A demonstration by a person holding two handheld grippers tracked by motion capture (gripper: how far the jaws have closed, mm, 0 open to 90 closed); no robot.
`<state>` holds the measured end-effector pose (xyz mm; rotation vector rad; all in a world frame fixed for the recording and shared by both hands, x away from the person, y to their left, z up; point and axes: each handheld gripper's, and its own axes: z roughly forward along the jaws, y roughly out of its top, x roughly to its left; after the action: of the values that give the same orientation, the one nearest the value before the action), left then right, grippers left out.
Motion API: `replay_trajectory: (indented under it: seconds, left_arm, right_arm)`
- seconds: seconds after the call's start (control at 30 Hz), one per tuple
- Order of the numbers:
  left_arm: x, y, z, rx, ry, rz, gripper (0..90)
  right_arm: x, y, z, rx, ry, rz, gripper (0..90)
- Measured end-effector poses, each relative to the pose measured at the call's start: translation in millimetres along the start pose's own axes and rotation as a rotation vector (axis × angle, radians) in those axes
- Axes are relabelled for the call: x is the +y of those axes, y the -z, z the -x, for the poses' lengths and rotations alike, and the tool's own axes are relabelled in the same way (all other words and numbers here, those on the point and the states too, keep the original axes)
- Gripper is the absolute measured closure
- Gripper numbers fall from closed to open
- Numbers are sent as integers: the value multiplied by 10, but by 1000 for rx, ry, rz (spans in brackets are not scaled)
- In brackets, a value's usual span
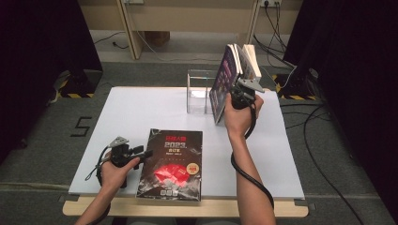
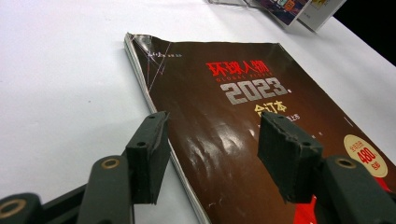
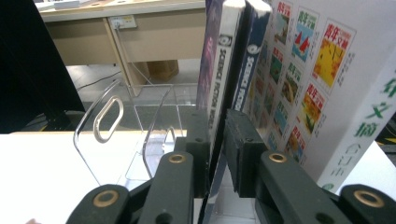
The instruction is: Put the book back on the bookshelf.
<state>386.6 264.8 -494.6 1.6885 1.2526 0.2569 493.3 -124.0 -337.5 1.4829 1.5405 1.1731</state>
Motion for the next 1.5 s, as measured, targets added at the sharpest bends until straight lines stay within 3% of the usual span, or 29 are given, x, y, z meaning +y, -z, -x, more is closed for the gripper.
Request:
replay_trajectory:
  seconds: [0.8, 1.5]
  left_arm:
    - [-6, -18, -15, 20, -9, -12, 443]
    - [17, -24, -23, 38, -10, -40, 610]
  right_arm:
    - [-115, 141, 72, 41, 11, -48, 735]
    - [-414, 288, 45, 143, 41, -186, 702]
